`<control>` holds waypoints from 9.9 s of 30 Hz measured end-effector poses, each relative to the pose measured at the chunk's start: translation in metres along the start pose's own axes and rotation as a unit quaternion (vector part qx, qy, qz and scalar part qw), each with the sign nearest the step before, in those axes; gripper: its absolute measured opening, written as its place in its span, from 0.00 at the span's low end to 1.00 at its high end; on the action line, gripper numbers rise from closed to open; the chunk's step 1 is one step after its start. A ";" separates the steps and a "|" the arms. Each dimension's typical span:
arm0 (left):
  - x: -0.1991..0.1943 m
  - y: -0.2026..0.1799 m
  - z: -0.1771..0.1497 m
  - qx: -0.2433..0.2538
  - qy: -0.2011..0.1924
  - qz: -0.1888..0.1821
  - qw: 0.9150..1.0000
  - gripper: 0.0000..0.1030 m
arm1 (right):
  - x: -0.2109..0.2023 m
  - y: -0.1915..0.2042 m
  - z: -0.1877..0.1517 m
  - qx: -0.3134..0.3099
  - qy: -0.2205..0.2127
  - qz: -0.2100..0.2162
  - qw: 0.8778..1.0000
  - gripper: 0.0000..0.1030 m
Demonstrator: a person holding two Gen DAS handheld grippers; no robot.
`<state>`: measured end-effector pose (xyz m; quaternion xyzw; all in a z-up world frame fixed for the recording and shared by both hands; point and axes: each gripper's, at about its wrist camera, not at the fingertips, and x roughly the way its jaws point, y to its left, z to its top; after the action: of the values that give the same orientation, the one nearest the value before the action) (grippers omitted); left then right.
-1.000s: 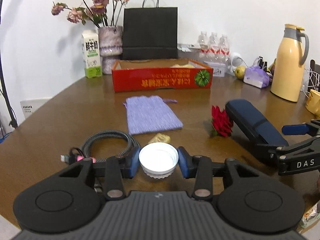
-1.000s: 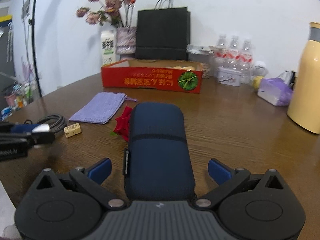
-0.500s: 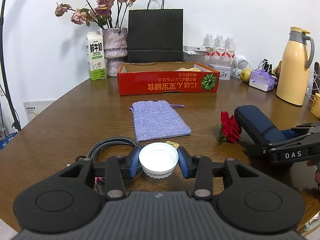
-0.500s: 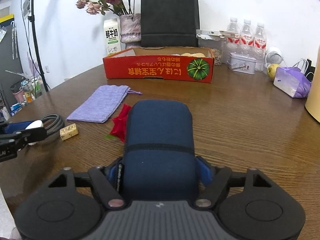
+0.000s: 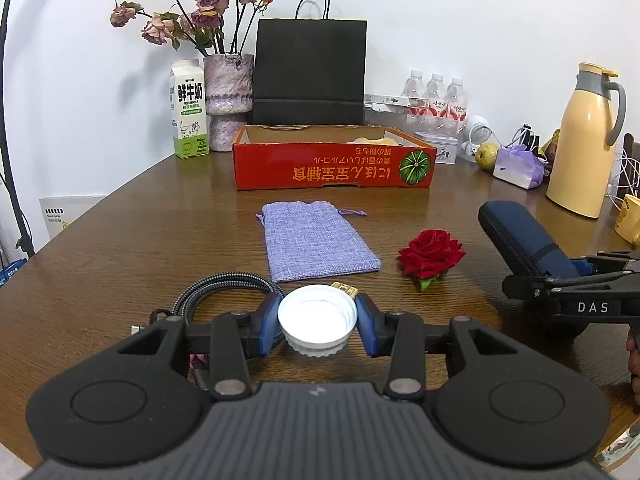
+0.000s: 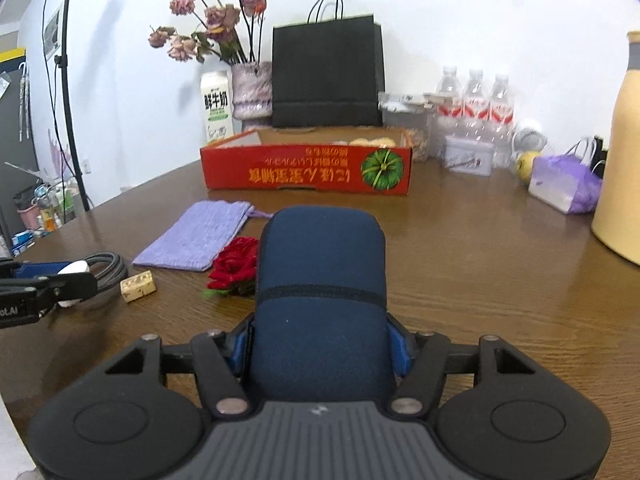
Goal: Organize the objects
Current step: 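Carry the white lid and navy pouch over the red box, then open both tools to drop the lid and navy pouch into the box, then withdraw both tools from the box toward the rose and drawstring bag, then grasp the black braided cable with the left tool while the right tool grasps the red rose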
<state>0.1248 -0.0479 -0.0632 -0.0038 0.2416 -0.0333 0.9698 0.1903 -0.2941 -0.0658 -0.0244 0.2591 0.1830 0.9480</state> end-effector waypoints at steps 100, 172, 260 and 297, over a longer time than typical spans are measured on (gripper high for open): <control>0.213 0.033 0.236 -0.060 -0.084 0.036 0.994 0.39 | 0.209 0.020 0.224 0.007 -0.086 -0.014 0.996 0.60; 0.208 0.043 0.222 -0.068 -0.093 0.068 0.991 1.00 | 0.210 -0.001 0.224 0.007 -0.060 -0.046 0.997 1.00; 0.049 0.069 0.033 -0.002 0.080 0.029 0.996 1.00 | 0.026 0.039 0.011 0.014 0.017 -0.025 0.999 1.00; 0.070 0.068 0.043 0.010 -0.036 0.032 0.999 0.86 | 0.045 0.046 0.015 -0.006 0.065 -0.059 0.996 1.00</control>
<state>0.2114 0.0154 -0.0595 0.0121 0.2058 -0.0045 0.9785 0.2168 -0.2339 -0.0734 -0.0568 0.3171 0.1267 0.9382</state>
